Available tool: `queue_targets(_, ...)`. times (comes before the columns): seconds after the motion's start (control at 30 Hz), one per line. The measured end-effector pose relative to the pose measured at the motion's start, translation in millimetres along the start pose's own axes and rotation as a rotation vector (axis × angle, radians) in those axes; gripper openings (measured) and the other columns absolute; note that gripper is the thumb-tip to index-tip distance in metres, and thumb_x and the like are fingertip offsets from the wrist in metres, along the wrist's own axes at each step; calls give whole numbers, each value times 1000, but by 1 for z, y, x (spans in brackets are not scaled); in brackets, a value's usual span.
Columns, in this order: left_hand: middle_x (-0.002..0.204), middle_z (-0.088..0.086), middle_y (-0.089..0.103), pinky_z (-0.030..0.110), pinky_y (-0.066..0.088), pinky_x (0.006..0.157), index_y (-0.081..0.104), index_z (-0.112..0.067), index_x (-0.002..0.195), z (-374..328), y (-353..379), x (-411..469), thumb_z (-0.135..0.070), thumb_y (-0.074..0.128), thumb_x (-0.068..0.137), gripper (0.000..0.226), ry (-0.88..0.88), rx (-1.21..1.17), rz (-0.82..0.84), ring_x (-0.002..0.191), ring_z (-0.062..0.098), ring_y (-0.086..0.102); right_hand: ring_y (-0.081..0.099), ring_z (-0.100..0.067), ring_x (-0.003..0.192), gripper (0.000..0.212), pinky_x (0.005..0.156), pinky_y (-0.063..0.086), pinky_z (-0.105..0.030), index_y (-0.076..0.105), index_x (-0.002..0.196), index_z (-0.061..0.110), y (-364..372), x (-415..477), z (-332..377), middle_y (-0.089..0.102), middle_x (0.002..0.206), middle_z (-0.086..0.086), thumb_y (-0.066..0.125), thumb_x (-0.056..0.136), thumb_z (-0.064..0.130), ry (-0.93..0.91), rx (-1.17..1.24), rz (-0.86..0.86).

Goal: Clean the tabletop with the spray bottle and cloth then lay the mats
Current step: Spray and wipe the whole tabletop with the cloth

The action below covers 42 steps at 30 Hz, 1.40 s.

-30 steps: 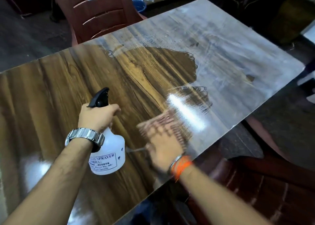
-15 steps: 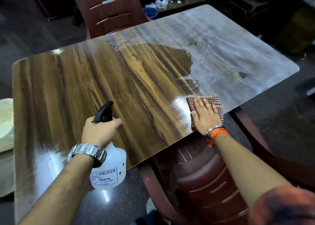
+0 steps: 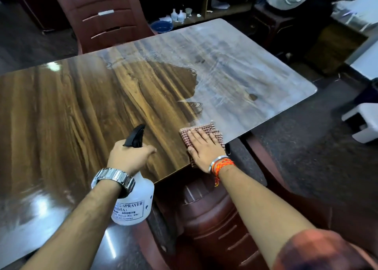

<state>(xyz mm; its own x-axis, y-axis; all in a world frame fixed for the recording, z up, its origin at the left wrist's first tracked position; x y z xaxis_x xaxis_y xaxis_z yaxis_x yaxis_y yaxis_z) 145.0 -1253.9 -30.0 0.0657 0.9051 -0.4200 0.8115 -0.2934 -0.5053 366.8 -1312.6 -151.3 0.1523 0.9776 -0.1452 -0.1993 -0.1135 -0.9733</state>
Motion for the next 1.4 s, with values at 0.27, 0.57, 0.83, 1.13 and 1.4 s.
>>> queue_targets(0.27, 67, 1, 63, 16, 44, 49, 71, -10, 81, -70, 114, -33, -25, 82, 81, 19, 168, -154, 1, 57, 14, 54, 2, -10, 147, 57, 119, -1, -38, 10, 153, 26, -15, 1, -68, 8, 160, 10, 20, 101, 46, -146, 18, 37)
queue_targets(0.57, 66, 1, 68, 25, 49, 63, 65, -14, 61, -112, 191, -20, -30, 87, 60, 27, -86, -220, -206, 65, 22, 63, -1, -12, 147, 56, 119, -4, -40, 13, 152, 22, -20, 4, -103, 11, 160, 7, 21, 101, 42, -229, 97, 55)
queue_targets(0.83, 54, -1, 59, 22, 38, 50, 57, -14, 53, -135, 210, 2, -21, 80, 65, 27, -101, -216, -314, 54, 20, 52, -1, -11, 147, 58, 118, -6, -39, 9, 153, 26, -30, 26, -146, 5, 161, 10, 21, 100, 46, -234, 86, 74)
queue_targets(1.13, 65, 2, 63, 20, 35, 48, 64, -11, 69, -166, 250, 24, -24, 79, 63, 21, -168, -169, -356, 54, 19, 50, 2, -13, 147, 58, 118, -6, -41, 13, 152, 23, -39, 65, -183, 10, 160, 6, 23, 99, 44, -345, 69, 54)
queue_targets(1.4, 87, 9, 66, 30, 50, 69, 54, -13, 70, -209, 304, 33, -26, 82, 70, 31, -294, -111, -470, 80, 28, 62, 5, -13, 147, 59, 118, -1, -40, 12, 153, 23, -66, 117, -300, 11, 160, 8, 26, 99, 45, -371, 28, 20)
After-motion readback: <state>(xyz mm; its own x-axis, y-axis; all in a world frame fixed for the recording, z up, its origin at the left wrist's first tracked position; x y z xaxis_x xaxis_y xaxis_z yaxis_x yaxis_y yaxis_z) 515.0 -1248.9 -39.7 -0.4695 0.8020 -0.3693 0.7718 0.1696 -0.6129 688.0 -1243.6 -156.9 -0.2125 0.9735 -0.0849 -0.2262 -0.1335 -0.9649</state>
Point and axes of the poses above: each hand's wrist, its own x-axis towards the middle knuckle, its own y-axis out of the palm, z = x × y, the point moved 1 cm from there along x, towards the middle knuckle
